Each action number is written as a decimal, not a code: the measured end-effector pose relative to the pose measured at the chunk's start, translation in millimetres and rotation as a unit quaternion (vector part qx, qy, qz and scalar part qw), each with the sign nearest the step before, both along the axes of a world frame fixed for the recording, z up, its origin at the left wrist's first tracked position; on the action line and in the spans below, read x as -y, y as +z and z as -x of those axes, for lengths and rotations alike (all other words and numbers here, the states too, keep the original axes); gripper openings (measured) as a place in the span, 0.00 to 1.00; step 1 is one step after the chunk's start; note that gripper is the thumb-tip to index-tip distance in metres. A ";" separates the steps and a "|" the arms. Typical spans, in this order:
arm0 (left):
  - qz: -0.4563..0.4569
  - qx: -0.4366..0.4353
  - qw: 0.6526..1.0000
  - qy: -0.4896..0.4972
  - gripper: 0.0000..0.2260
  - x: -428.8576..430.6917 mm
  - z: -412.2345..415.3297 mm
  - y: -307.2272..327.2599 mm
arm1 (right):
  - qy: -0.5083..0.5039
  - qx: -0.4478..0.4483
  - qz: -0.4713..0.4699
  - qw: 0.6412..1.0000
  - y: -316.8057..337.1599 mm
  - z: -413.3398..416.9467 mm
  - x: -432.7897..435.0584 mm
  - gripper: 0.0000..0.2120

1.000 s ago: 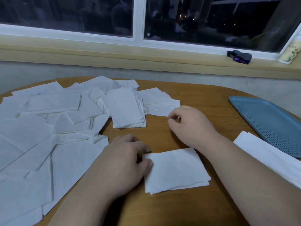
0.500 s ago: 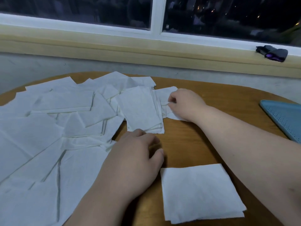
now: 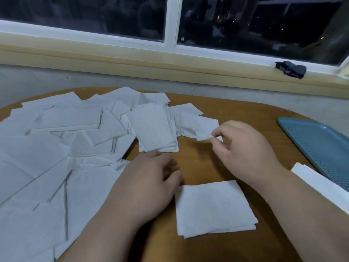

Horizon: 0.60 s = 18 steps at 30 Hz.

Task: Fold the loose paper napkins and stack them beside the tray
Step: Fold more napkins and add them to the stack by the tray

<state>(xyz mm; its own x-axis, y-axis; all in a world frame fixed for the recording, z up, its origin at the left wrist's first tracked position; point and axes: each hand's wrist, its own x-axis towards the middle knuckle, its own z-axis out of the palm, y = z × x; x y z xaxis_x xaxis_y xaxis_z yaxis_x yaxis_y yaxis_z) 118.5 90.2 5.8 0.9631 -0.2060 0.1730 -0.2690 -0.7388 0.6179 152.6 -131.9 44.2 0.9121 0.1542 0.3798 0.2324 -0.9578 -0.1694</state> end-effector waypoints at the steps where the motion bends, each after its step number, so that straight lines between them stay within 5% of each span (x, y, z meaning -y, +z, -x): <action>1: -0.001 -0.009 1.000 -0.004 0.10 -0.6 3.2 1.1 | -0.002 -0.007 0.006 1.000 -0.2 22.3 0.7 0.07; 9: -0.054 -0.043 0.997 -0.043 0.07 1.1 33.0 4.2 | 0.050 -0.016 0.082 0.995 -32.6 117.9 -2.3 0.06; 18: -0.042 -0.031 0.998 -0.030 0.06 -1.4 37.6 3.3 | 0.076 -0.126 0.038 0.988 -40.6 120.7 1.7 0.21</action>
<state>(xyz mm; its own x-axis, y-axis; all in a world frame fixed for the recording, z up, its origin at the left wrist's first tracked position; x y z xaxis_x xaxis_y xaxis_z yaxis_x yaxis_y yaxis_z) 80.9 91.6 9.2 0.9567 -0.2760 0.0922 -0.2779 -0.7726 0.5709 31.9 -133.6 3.6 0.9405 0.3156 0.1256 0.3338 -0.9273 -0.1696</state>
